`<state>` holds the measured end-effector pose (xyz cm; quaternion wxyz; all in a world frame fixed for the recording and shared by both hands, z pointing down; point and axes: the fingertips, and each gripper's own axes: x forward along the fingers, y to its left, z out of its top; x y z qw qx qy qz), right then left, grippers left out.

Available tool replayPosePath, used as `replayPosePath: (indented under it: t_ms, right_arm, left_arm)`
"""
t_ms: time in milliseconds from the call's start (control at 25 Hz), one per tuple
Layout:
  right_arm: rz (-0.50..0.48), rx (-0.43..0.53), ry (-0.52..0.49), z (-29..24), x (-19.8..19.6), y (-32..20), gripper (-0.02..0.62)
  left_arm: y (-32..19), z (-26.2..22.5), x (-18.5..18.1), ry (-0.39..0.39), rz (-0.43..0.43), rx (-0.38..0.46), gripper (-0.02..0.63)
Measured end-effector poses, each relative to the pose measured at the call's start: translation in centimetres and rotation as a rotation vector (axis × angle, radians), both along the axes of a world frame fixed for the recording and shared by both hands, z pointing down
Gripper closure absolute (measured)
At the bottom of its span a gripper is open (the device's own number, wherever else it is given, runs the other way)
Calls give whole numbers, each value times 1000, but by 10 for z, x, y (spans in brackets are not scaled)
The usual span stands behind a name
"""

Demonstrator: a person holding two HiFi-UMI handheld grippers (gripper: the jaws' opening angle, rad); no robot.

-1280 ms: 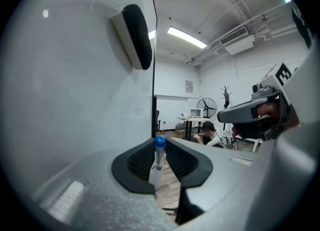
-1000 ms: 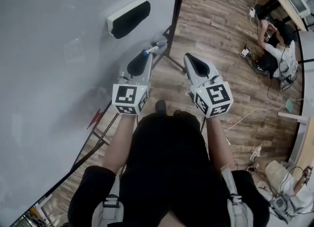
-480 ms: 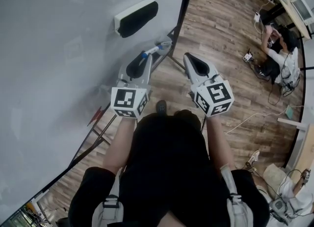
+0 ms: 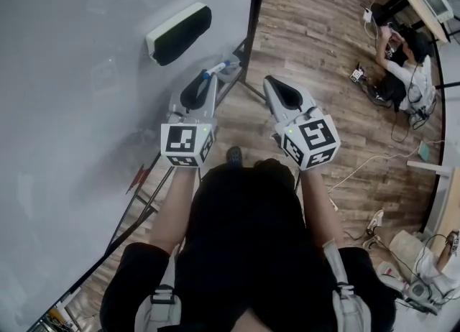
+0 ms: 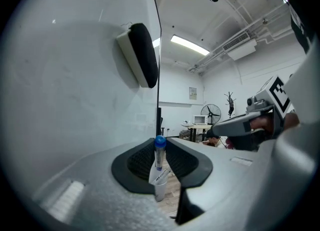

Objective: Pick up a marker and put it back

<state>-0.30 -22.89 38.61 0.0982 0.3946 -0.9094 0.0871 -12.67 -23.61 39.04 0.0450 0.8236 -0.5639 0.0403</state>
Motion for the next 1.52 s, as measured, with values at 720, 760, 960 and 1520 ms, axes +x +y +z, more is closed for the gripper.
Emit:
replayPosePath:
  t_ms: [720, 760, 960, 1520]
  right_arm:
    - [97, -43, 11, 10, 39, 3, 592]
    - [99, -44, 10, 11, 40, 3, 592]
    - [104, -61, -5, 14, 43, 5, 592]
    - [126, -74, -4, 19, 37, 13, 592]
  left_arm:
    - [-50, 72, 22, -136, 30, -98, 528]
    - [-50, 75, 23, -138, 33, -102, 528]
    - [-52, 90, 25, -156, 37, -132, 528]
    - [-50, 95, 19, -149, 51, -129, 522]
